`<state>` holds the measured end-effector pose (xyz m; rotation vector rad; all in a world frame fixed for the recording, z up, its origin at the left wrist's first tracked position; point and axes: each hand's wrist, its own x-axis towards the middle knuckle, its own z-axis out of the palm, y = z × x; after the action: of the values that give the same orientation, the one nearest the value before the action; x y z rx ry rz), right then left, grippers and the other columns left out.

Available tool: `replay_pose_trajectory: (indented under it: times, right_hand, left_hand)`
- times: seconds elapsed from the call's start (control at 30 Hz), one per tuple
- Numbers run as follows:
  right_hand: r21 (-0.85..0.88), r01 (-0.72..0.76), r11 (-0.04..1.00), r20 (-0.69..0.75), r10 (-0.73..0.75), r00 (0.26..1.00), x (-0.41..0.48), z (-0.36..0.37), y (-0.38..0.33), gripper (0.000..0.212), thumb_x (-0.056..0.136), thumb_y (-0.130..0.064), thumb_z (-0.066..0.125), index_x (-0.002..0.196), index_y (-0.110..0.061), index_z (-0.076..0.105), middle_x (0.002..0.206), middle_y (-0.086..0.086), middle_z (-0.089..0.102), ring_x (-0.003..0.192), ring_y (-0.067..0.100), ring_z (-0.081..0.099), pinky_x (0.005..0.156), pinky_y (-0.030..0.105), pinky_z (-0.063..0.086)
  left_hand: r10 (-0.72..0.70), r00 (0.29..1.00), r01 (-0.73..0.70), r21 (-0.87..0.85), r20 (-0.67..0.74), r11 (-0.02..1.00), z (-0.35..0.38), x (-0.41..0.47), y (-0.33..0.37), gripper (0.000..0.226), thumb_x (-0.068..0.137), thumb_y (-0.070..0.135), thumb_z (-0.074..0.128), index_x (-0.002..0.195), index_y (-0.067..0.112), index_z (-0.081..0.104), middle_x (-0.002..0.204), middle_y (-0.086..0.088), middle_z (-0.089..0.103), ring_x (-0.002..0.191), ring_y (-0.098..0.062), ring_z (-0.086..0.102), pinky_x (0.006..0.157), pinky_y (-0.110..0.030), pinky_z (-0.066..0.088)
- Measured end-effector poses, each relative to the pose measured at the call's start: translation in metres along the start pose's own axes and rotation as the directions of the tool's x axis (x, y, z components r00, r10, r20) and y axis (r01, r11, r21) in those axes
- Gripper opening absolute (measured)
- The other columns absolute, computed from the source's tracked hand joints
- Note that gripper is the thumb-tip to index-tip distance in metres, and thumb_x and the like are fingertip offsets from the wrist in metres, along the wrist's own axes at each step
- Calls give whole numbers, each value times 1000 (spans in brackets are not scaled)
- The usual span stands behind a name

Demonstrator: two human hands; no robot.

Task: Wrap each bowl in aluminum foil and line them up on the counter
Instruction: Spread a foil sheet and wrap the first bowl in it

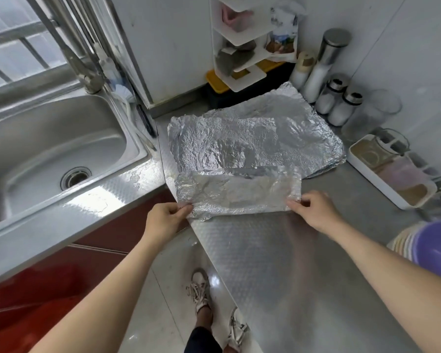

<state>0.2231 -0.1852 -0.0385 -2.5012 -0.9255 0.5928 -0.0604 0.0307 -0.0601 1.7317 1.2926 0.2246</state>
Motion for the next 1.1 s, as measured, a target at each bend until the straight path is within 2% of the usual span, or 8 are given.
replay_pose_trajectory:
  times: [0.1,0.27,0.43,0.57,0.77,0.9,1.03,1.1]
  right_hand:
    - [-97,-114,989,-20,113,993,4,6,-7,54,90,-49,58,50,-16,41,69,8,51,90,35,50,82,38,37]
    - [-262,-227,938,-39,225,974,6,11,-21,41,96,-52,44,91,-17,66,116,12,54,117,33,39,95,44,34]
    - [-372,-246,895,-71,237,969,3,16,-25,46,98,-53,36,105,-20,67,119,10,52,116,31,37,91,41,31]
    - [-418,-256,872,-113,230,967,1,21,-27,46,98,-51,35,107,-20,67,118,9,52,115,29,37,90,41,31]
    - [-381,-292,877,-172,243,955,3,22,-26,49,98,-52,35,107,-16,67,118,11,54,116,31,39,90,42,33]
    - [-369,-316,874,-191,261,946,6,23,-26,49,98,-53,36,107,-15,65,118,12,57,115,33,41,89,43,34]
    - [-123,-380,917,-276,336,901,9,16,-33,46,93,-53,44,115,-14,55,125,15,53,119,34,41,93,46,33]
    - [-95,-267,959,-378,213,901,3,15,-43,47,92,-47,49,127,-15,48,134,16,45,124,34,39,95,49,34]
  left_hand:
    - [-68,996,70,37,-58,997,8,-2,5,43,84,45,72,60,10,65,38,8,38,40,-4,33,50,-29,27]
    - [-56,996,65,151,-65,986,9,-4,9,54,87,53,64,55,14,46,48,3,38,51,-17,41,52,-33,26]
    - [-65,995,78,194,-73,978,12,-1,4,55,91,55,58,57,14,42,53,0,49,59,-22,51,55,-33,31]
    - [-105,988,113,68,-113,991,13,1,-1,58,84,58,65,60,6,54,52,-2,62,60,-21,64,62,-34,46]
    - [-143,979,120,-152,-147,981,13,-1,-3,51,72,50,81,55,10,55,61,-14,67,64,-33,67,58,-33,42]
    - [-146,975,118,-164,-170,979,13,-6,3,44,66,46,86,61,21,50,57,-5,63,65,-38,67,60,-44,51]
    - [-112,979,78,-196,-171,978,11,-7,9,42,70,37,86,75,27,46,63,-2,58,65,-35,67,63,-49,54]
    - [-44,987,12,-203,-157,979,12,-9,13,34,77,31,82,80,29,47,66,-6,56,61,-29,63,59,-41,54]
